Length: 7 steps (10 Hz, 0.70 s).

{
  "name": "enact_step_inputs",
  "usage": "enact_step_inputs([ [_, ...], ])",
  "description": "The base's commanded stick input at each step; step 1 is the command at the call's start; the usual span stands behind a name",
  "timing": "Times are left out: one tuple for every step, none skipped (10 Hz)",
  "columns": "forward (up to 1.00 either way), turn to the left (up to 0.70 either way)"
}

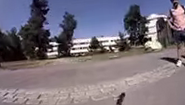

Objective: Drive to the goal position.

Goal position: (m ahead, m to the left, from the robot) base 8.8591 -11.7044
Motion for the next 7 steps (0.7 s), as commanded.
enact_step_inputs([
  [0.00,-0.70],
  [0.00,-0.70],
  [0.00,-0.70],
  [0.00,-0.70],
  [0.00,-0.70],
  [0.00,-0.70],
  [0.00,-0.70],
])
